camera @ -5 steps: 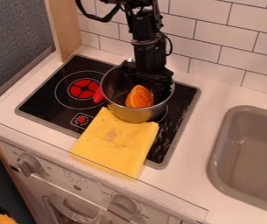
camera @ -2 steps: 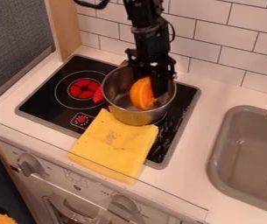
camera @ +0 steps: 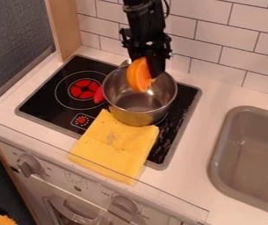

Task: Removed the orange to the pan

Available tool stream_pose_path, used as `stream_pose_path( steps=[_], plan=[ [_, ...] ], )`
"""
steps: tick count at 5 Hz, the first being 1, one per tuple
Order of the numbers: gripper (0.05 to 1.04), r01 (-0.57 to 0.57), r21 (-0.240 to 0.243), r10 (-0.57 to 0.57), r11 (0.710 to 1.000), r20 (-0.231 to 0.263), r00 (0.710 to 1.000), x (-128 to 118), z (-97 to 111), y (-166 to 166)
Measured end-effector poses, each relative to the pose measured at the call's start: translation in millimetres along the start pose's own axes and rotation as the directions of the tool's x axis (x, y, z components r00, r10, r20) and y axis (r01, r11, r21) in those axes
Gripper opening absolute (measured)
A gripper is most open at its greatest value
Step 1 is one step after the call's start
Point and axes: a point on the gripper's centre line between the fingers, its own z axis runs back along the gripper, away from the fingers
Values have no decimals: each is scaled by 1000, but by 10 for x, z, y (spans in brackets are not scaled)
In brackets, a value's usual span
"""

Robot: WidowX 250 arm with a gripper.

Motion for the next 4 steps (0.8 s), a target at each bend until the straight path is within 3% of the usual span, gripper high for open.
stream_pose_path(
  steps=[1, 2, 3, 4],
  plan=[
    [465, -38, 31, 36, 999, 52, 998, -59, 268, 183],
    [465, -141, 99, 133, 985, 87, 987, -310, 485, 611],
    [465, -238, 130, 224, 963, 113, 968, -614, 558, 1022],
    [465, -260, 181, 236, 949, 143, 961, -815, 485, 1409]
  ],
)
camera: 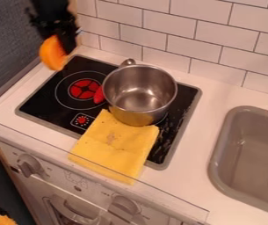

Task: Removed the orange to the pan

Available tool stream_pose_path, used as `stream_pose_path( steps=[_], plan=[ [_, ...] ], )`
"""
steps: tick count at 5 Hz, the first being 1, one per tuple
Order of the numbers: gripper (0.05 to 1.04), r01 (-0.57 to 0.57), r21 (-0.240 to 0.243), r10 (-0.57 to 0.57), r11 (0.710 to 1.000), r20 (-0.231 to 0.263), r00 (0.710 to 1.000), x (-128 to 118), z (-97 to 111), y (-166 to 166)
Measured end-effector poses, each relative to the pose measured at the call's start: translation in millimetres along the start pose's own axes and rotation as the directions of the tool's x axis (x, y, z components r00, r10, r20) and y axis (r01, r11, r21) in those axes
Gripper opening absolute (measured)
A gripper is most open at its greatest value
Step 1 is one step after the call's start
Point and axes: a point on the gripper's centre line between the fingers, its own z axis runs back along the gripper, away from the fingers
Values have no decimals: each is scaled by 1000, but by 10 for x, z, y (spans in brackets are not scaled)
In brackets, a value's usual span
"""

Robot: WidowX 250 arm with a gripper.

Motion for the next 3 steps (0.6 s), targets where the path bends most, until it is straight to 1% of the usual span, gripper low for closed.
stream_pose_path(
  steps=[1, 2, 3],
  plan=[
    [465, 24, 60, -24, 998, -6, 1000, -60, -209, 177],
    [557, 52, 69, -49, 996, -37, 998, -88, -320, 183],
    [844, 126, 24, -123, 992, -91, 988, -77, -406, 16]
  ],
)
